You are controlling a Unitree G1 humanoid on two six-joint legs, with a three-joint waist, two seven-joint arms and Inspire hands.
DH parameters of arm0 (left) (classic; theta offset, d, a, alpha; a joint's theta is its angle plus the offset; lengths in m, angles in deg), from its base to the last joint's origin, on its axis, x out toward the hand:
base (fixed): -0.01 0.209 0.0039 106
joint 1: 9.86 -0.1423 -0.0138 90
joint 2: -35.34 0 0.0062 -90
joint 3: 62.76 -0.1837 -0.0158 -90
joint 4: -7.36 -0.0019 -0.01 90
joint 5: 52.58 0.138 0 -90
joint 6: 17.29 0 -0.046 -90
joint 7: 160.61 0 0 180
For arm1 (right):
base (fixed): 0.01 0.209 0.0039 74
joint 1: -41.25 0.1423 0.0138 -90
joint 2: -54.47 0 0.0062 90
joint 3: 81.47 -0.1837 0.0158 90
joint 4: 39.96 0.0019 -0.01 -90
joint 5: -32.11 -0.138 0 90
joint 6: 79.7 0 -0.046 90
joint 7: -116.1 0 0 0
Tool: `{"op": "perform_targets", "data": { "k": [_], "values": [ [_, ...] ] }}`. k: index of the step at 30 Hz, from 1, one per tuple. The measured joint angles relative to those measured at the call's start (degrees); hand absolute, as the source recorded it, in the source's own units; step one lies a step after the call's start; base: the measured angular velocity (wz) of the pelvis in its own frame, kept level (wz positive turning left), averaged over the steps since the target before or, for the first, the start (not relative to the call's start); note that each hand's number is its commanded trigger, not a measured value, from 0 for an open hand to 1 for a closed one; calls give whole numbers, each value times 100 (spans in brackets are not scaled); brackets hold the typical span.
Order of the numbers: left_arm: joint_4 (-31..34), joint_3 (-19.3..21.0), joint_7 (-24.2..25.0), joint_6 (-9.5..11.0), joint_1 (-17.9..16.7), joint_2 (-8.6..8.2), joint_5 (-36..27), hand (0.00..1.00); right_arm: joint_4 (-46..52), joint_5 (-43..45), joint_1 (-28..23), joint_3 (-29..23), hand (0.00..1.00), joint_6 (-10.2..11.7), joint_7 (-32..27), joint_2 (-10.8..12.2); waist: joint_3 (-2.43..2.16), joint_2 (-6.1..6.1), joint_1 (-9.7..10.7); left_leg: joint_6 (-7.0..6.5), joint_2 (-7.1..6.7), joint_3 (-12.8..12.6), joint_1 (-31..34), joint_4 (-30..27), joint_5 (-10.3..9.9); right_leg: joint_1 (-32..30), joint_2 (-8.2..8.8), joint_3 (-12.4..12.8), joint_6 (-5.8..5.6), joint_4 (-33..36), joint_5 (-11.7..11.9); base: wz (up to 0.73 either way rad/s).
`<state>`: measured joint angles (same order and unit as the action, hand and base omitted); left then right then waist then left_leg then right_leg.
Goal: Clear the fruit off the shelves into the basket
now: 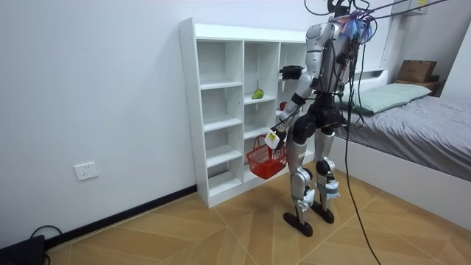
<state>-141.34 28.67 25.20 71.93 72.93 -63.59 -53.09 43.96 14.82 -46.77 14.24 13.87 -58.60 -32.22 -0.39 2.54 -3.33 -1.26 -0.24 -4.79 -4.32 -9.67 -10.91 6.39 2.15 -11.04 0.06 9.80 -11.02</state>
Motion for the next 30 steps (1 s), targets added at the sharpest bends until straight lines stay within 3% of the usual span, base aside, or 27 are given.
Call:
{"op": "perform_targets", "data": {
  "k": [7, 12, 15, 23, 30],
  "values": [
    [26, -379, 50, 0, 129, 16, -4, 100, 6, 383, -204, 340, 100, -223, 458, 13, 27, -75, 80, 0, -16, 8, 168, -66, 0, -105, -3, -12, 10, 25, 7, 0],
    [70, -686, 66, 16, 254, 7, -4, 100, 7, 431, -243, 551, 100, -228, 714, 79, 32, -96, 160, 0, -6, -28, 202, -79, 0, -180, -10, 28, 19, 27, 12, -4],
    [421, -738, 67, 60, 266, 6, -3, 100, 6, 660, -247, 561, 100, -228, 793, 163, 34, -100, 179, 0, -10, -29, 233, -79, 0, -226, -11, 43, 20, 34, 12, 0],
    [608, -1069, -19, 131, 445, -11, -212, 100, -140, 884, -441, 775, 100, -218, 750, 180, 74, -145, 244, 0, -16, -39, 292, -98, 0, -269, -8, 34, 19, 31, 13, 0],
    [735, -1195, 18, 286, 573, -81, -331, 100, -640, 1084, -444, 932, 100, -162, 707, 382, 87, -175, 282, 0, 43, -124, 512, -167, 1, -532, -21, 88, 48, 98, 48, -7]
  ]
}}
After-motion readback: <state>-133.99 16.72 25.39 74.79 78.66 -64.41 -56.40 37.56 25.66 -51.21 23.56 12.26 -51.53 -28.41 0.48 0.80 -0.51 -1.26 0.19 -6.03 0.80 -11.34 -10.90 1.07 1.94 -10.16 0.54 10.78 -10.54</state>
